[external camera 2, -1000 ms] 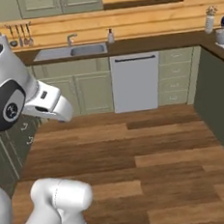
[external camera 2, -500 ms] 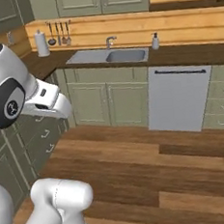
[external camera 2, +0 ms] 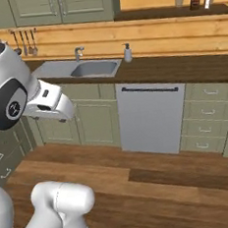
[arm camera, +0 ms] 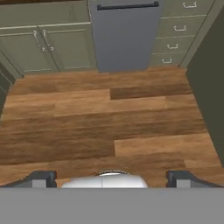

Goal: Navigate to the dishwasher.

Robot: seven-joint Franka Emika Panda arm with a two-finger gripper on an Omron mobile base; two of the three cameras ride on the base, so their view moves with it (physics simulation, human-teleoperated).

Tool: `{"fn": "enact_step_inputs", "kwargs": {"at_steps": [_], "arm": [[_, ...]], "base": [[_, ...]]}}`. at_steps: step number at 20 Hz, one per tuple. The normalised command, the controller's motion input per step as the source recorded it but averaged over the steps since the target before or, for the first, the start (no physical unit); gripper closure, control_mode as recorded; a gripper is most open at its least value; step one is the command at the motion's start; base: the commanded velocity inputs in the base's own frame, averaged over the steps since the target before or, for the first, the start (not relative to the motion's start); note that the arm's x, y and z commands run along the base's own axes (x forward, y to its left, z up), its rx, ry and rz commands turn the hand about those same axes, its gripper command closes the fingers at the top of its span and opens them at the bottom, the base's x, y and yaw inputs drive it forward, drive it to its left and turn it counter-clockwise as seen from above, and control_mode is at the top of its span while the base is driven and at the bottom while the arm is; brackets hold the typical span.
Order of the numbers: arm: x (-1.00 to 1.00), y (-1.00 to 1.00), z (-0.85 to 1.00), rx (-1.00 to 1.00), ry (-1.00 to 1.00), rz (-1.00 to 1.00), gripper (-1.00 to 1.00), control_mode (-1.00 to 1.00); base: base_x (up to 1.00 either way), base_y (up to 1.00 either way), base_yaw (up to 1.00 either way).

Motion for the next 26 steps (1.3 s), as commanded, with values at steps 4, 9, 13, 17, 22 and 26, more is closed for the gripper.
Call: {"fn": "enact_step_inputs", "kwargs": {"at_steps": [4,9,13,17,22,26], "arm": [[0.0,0.0,0.0,0.0,0.0,0.0,-1.0,1.0],[0.0,0.0,0.0,0.0,0.0,0.0,-1.0,1.0],[0.0,0.0,0.0,0.0,0.0,0.0,-1.0,1.0],[0.0,0.0,0.0,0.0,0.0,0.0,-1.0,1.0],[0.0,0.0,0.0,0.0,0.0,0.0,-1.0,1.0],[0.0,0.0,0.0,0.0,0.0,0.0,-1.0,1.0]], "base": [[1.0,-0.89,0.02],[1.0,-0.46,0.0],[1.0,-0.21,-0.06],[1.0,-0.17,-0.17],[1.0,-0.17,-0.23],[1.0,-0.03,-0.21]]}}
